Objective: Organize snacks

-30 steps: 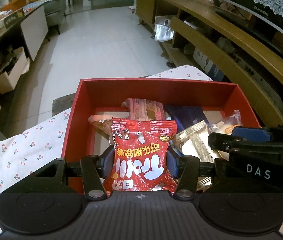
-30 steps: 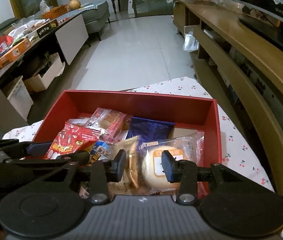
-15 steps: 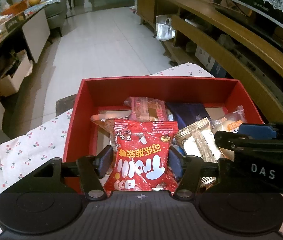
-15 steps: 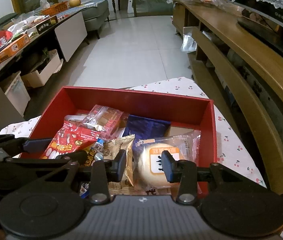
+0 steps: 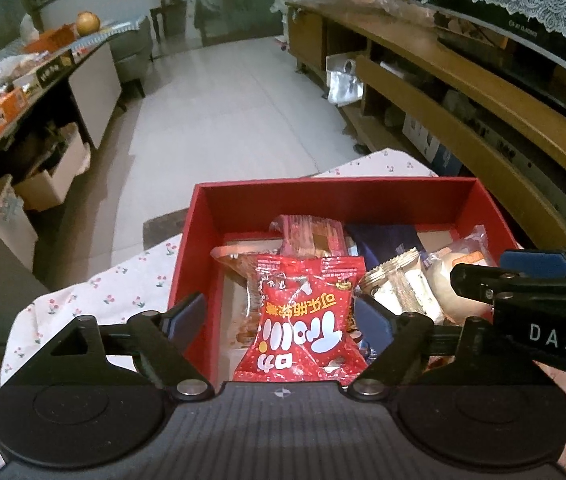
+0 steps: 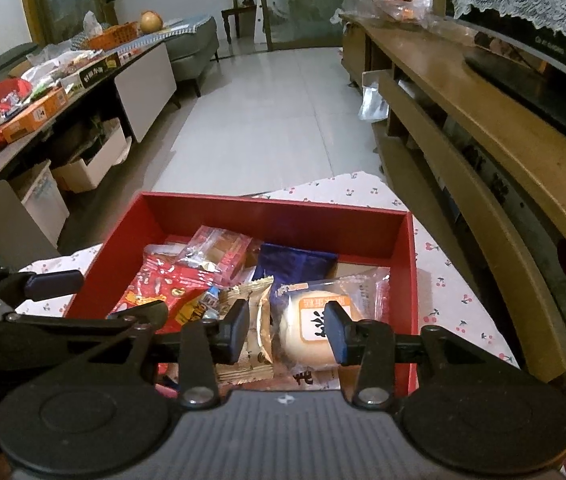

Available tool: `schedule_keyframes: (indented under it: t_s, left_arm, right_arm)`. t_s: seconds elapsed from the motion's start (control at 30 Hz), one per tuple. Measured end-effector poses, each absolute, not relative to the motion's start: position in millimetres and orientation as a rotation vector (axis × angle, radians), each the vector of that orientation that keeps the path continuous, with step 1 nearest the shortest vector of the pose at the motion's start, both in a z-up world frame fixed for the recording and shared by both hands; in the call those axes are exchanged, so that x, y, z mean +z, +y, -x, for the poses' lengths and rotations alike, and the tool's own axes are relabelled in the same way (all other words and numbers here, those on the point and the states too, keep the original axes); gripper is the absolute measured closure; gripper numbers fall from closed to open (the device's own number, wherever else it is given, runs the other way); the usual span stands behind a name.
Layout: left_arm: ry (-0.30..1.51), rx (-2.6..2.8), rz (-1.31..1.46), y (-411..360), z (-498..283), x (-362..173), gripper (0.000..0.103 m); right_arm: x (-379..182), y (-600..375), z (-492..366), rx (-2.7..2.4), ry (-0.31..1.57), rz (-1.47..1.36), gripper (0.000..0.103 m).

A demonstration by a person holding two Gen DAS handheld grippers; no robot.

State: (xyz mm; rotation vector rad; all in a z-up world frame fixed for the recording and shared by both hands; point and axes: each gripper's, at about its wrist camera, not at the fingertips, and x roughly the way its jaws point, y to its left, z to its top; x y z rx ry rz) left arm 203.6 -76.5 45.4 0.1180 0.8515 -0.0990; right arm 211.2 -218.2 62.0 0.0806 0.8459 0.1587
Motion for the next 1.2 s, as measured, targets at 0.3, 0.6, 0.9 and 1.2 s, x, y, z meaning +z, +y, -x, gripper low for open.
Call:
schedule_keyframes:
  t_s: [0.3,0.6,0.9,1.2]
  left_arm:
    - [0.817,-0.074,-0.112,-76.2,-192.7,52.6,0.005]
    - [0.762,-0.051,-0.149,-81.4,-169.1,63.6,0.0]
    - [0.744,-0.078,-0.123,-82.7,-140.4,68.9,0.0]
    - [0.732,-0.079,-0.157,-86.4,-113.0,69.3,0.0]
  right_arm:
    - [72.5,-225.4,-195.8,0.159,0.815,-0.11,0.044]
    - [83.4,-232.6,-166.1,0.171,0.778,-0.143,0.039]
    - [89.0,-238.6,-128.7,0.176,0.749,-0.158,0.036]
    - [87.2,-242.8,-101.1,0.177,0.747,-0.165,0.035]
